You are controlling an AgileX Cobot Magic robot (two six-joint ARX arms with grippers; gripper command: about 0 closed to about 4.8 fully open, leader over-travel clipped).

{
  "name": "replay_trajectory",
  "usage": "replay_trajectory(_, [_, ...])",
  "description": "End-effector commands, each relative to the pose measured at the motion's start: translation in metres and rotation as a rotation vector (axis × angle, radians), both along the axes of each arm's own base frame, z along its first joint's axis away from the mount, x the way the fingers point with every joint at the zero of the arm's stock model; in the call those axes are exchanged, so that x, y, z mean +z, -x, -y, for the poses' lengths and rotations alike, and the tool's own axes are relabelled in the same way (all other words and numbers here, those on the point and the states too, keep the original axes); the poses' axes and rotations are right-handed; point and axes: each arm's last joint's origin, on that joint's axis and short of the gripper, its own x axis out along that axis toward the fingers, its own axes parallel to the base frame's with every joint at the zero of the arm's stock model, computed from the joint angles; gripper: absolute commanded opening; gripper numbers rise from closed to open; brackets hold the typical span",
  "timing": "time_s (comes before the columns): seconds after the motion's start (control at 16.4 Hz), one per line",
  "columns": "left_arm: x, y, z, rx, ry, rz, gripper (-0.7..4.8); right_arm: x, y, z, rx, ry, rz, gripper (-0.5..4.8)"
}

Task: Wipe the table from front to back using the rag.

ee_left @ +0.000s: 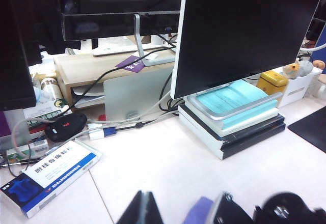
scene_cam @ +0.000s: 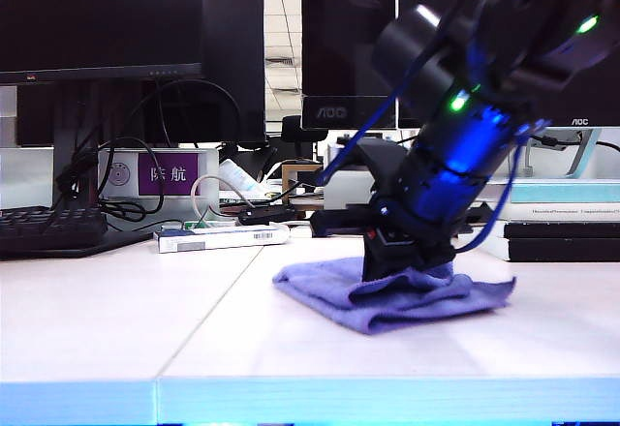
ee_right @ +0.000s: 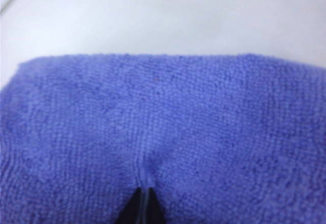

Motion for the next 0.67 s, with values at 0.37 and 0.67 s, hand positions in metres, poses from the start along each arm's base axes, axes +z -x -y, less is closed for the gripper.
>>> replay_trajectory(0.37, [0.003,0.001,0.000,-0.004,0.005,0.018,-0.04,0.017,0.050,-0.009,0.059,0.037,0.003,-0.06])
replay_trajectory(0.67, [0.003,0.001,0.000,-0.005,0.006,0.019,-0.04,0.017,0.060,-0.005,0.056,0.080,-0.059,-0.05])
